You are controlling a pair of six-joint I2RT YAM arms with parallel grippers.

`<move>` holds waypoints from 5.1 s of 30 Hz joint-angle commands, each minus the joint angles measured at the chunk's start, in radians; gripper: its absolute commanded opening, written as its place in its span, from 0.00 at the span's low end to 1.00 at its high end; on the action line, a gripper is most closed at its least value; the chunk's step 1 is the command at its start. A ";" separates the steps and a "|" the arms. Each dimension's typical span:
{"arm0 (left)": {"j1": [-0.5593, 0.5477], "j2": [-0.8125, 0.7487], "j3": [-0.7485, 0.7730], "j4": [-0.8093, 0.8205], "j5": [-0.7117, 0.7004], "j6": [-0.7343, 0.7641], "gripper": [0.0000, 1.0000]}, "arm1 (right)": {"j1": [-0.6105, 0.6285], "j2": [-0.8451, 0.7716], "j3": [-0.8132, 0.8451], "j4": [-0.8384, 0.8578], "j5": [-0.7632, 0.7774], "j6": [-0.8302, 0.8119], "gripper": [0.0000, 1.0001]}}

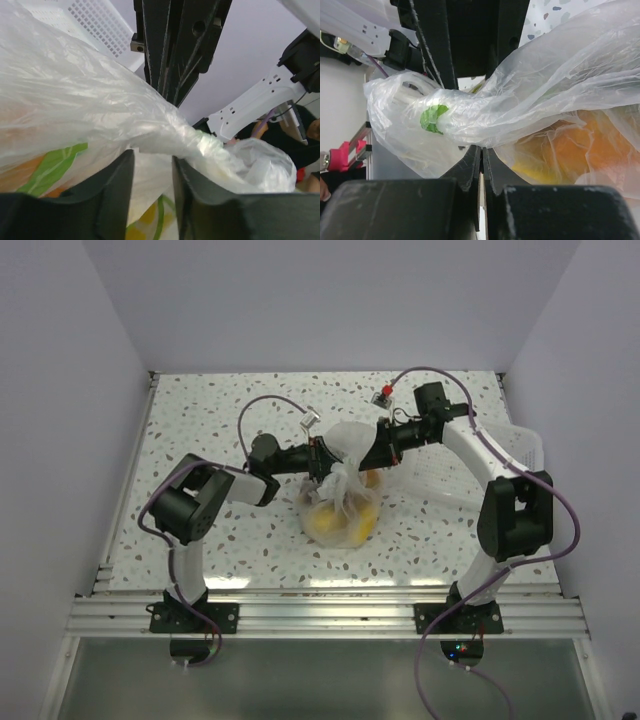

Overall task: Place the fake fruits into the plastic bag and tie a complex knot
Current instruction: Tie the plastic bag at the center of the board.

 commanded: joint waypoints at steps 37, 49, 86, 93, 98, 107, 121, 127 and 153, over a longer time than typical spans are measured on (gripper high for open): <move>-0.062 -0.681 0.105 -1.426 -0.340 0.959 0.91 | 0.002 -0.057 0.162 -0.182 0.137 -0.104 0.00; -0.033 -0.603 0.151 -1.377 -0.455 0.956 0.10 | -0.015 -0.050 0.202 -0.283 0.133 -0.185 0.00; 0.476 -0.631 -0.048 -1.414 -0.746 1.253 0.00 | -0.248 0.024 0.168 -0.179 0.325 -0.209 0.00; 0.496 -0.611 -0.057 -1.389 -0.789 1.281 0.00 | -0.253 0.038 0.140 -0.115 0.381 -0.178 0.00; 0.524 -0.588 -0.042 -1.405 -0.779 1.275 0.00 | -0.257 0.033 0.120 -0.085 0.405 -0.170 0.00; 0.483 -0.604 -0.016 -1.442 -0.395 1.267 0.00 | -0.153 -0.039 0.124 0.035 0.255 0.032 0.55; 0.430 -0.634 -0.036 -1.368 -0.349 1.210 0.00 | 0.023 0.045 -0.030 0.344 0.332 0.534 0.83; 0.413 -0.632 -0.045 -1.349 -0.358 1.194 0.00 | 0.059 0.088 -0.050 0.418 0.316 0.606 0.80; 0.423 -0.773 -0.113 -1.305 -0.788 1.016 0.00 | 0.062 -0.140 -0.160 0.407 0.904 0.465 0.00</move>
